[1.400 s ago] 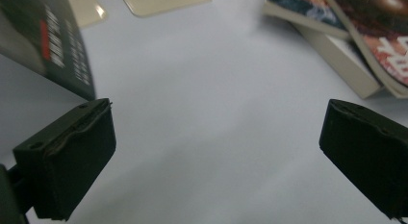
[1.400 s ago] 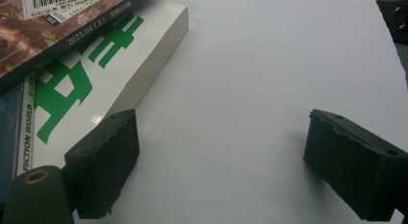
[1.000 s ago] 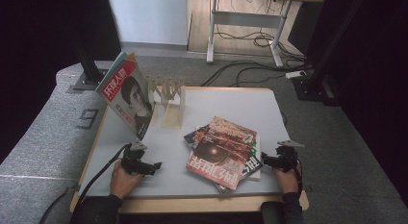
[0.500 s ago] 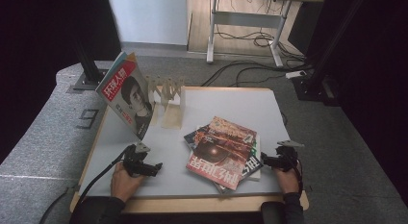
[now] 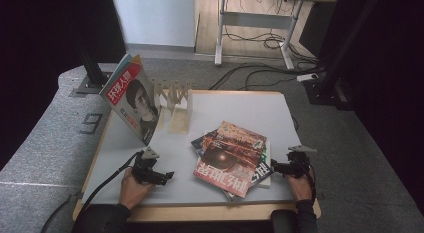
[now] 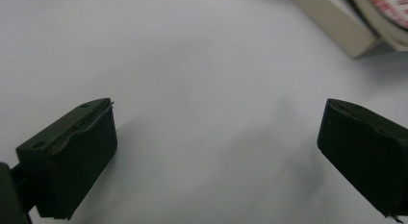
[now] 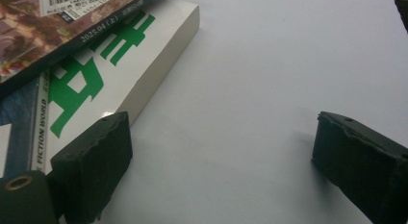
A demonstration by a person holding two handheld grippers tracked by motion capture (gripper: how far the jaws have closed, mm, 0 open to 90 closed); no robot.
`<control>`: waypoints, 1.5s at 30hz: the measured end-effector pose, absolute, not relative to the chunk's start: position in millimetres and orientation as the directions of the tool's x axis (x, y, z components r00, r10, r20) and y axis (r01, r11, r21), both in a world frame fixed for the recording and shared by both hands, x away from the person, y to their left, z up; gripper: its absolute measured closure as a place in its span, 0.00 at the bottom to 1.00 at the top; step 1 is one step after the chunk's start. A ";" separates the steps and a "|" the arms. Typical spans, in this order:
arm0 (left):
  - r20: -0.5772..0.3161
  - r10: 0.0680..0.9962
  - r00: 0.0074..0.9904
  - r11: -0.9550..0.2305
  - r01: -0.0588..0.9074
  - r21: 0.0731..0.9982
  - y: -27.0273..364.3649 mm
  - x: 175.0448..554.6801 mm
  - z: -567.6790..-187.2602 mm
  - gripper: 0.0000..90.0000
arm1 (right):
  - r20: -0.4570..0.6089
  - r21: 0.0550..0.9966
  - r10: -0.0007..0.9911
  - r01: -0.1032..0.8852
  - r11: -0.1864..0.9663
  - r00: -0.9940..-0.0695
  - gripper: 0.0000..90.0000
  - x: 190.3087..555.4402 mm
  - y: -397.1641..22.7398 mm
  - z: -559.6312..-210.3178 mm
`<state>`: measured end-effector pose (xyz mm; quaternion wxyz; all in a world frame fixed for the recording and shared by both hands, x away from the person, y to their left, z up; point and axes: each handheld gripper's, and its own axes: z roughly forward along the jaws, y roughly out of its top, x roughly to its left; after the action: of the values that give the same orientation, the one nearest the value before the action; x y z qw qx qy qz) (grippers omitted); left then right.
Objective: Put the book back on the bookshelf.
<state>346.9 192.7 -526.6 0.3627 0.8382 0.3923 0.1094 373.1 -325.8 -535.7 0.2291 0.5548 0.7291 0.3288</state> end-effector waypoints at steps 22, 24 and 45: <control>-0.132 0.614 0.778 -0.466 0.492 0.735 143.1 342.2 -510.8 0.07 | 0.032 0.758 0.906 0.601 0.254 -0.422 0.05 385.5 -303.1 -506.7; -0.131 0.598 0.791 -0.479 0.484 0.733 137.0 342.7 -511.4 0.08 | 0.027 0.760 0.896 0.592 0.270 -0.444 0.04 389.0 -296.2 -504.4; -0.130 0.568 0.812 -0.511 0.473 0.718 114.4 340.8 -523.7 0.21 | 0.053 0.753 0.822 0.564 0.340 -0.567 0.01 437.6 -250.1 -501.9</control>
<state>340.8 114.4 -523.7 0.3927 0.8672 0.3001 0.0611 437.6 -250.1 -501.9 0.1708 0.4327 0.8006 0.3777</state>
